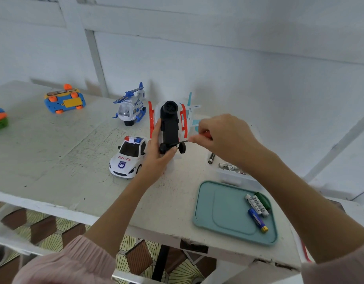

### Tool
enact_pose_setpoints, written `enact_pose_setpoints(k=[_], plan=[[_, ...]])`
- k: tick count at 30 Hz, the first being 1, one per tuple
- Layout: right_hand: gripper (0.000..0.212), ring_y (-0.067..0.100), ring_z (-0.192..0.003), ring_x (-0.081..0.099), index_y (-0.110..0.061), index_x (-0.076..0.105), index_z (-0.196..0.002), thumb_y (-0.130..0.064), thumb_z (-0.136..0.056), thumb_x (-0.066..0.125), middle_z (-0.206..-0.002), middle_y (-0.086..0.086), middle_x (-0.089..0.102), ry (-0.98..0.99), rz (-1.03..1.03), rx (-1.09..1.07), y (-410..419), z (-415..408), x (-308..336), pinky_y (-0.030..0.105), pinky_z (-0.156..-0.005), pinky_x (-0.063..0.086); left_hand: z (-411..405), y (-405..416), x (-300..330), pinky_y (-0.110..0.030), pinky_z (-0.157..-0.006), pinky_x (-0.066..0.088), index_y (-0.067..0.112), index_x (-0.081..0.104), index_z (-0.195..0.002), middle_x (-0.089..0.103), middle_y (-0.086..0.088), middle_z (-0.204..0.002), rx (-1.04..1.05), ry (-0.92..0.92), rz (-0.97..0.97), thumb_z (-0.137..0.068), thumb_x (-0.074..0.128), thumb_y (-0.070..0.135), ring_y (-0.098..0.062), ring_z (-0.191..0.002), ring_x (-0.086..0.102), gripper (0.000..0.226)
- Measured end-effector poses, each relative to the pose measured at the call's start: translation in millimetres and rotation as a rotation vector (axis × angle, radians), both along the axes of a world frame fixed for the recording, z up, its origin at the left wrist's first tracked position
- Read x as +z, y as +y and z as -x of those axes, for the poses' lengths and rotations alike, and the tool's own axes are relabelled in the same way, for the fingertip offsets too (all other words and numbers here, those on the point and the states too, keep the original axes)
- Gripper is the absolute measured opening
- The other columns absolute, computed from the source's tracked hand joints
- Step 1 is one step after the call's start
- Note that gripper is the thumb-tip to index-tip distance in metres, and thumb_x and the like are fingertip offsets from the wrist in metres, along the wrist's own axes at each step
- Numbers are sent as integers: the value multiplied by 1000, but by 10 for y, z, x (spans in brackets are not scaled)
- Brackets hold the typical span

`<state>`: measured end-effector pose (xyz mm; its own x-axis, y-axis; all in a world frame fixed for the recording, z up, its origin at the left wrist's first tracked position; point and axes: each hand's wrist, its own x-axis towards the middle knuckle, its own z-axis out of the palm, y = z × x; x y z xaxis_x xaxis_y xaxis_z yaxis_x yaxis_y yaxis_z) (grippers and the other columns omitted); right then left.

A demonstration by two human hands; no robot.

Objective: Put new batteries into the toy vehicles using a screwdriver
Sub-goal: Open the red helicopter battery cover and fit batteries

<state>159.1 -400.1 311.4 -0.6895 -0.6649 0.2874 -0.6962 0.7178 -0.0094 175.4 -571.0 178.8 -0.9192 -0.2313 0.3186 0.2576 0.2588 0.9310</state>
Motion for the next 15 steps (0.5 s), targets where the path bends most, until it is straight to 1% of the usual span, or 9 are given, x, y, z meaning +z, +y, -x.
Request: enact_pose_setpoints(k=[2,4,6,8,9,10,12,14,15], plan=[[33,16,-81,56,-20,61,-100,-47,-92,44,-86,-5,60,-22,-99,31,33,22,-31,23,-60,38,18,-12,-24,-30,-92,45,51,13,-142,42,49,-108,-3,-2,-7,-88,57,18,-17,-102,52,77],[32,16,-93,57,-22,60,-109,-44,-94,43,-102,-5,63,-39,-148,41,83,30,-71,26,-70,42,22,-14,-30,-26,-86,46,44,11,-145,45,47,-105,-3,1,-6,-93,56,9,-15,-95,55,77],[27,14,-95,55,-22,60,-108,-39,-95,44,-103,-7,62,-67,-81,26,166,52,-111,26,-72,40,10,-5,-9,-27,-85,47,51,12,-141,48,43,-104,-7,11,10,-92,56,12,-22,-97,55,76],[18,12,-94,51,-24,61,-102,-34,-92,50,-97,-9,60,-161,51,-11,298,112,-134,28,-74,40,-13,7,27,-28,-88,47,56,13,-136,46,50,-102,-19,21,29,-89,55,18,-25,-102,55,74],[13,13,-94,50,-24,62,-98,-31,-90,55,-93,-10,59,-216,95,-22,376,169,-154,31,-77,42,-17,7,32,-30,-91,46,54,13,-137,45,52,-102,-26,25,34,-87,55,19,-25,-104,55,74],[10,14,-96,48,-22,64,-95,-27,-88,59,-89,-11,56,-263,92,-18,440,226,-182,35,-81,44,-14,7,31,-31,-92,45,50,13,-139,44,53,-102,-33,26,34,-86,54,19,-22,-105,55,74],[9,17,-97,45,-18,68,-92,-21,-84,65,-88,-9,52,-338,33,33,492,296,-296,40,-86,43,13,-2,11,-23,-90,44,43,12,-144,42,55,-102,-27,9,28,-90,56,14,-9,-103,52,75],[11,16,-96,44,-16,70,-92,-19,-82,67,-89,-6,50,-409,5,98,430,279,-468,36,-88,41,38,-2,-6,-13,-86,41,39,11,-146,40,56,-103,-16,-13,20,-94,55,6,10,-100,49,76],[12,14,-95,44,-16,69,-94,-20,-83,66,-89,-6,50,-429,4,130,372,248,-569,33,-88,40,39,-3,-8,-9,-85,40,38,11,-145,40,57,-103,-11,-18,18,-94,54,3,15,-99,49,76]])
